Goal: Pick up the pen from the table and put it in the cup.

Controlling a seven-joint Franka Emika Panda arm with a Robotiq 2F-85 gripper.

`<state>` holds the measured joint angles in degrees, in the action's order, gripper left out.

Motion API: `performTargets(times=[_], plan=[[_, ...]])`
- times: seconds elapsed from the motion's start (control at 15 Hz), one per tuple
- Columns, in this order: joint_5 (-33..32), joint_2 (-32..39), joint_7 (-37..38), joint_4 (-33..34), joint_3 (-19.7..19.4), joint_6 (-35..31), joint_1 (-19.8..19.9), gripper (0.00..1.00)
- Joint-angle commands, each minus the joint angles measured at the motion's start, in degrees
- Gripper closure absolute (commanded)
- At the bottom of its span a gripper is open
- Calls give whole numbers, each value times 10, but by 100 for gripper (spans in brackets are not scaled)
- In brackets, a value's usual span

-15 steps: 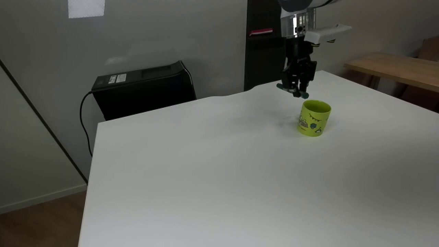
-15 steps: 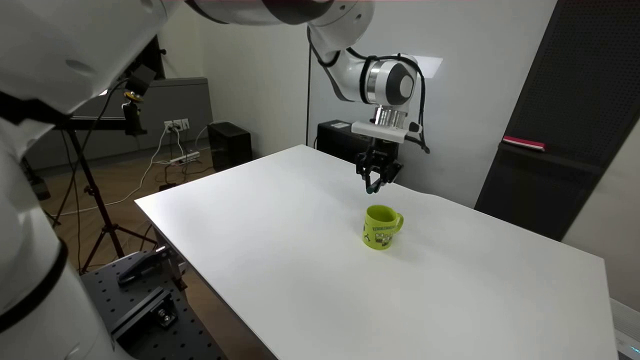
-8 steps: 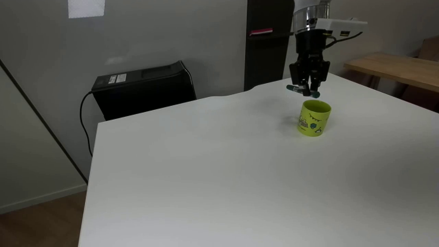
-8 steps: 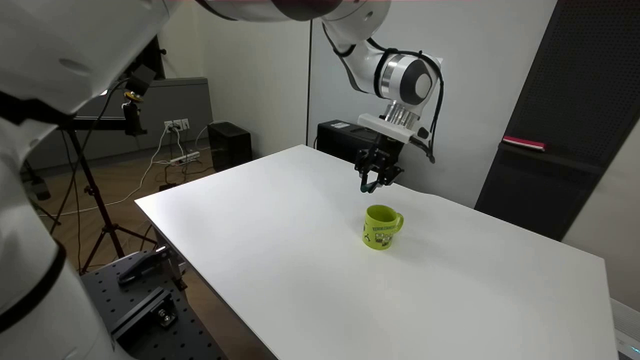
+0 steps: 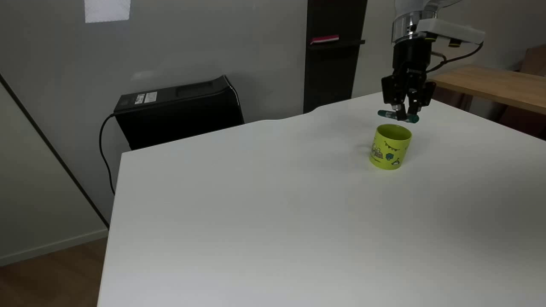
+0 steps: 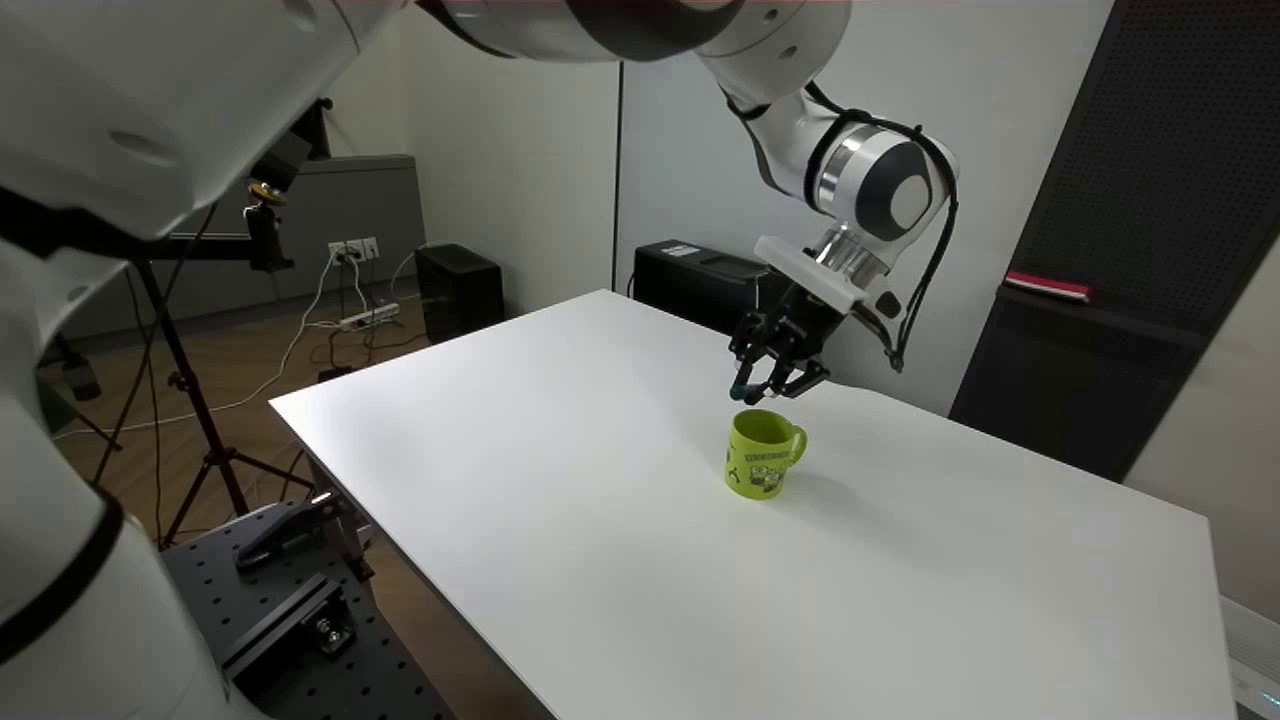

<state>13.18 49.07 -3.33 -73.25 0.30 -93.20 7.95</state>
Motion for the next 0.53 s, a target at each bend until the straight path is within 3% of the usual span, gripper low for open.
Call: performTargets(times=[0.0,0.47], plan=[[30,13,28,38,5,46,14,93],[56,18,46,48,4,95,12,93]])
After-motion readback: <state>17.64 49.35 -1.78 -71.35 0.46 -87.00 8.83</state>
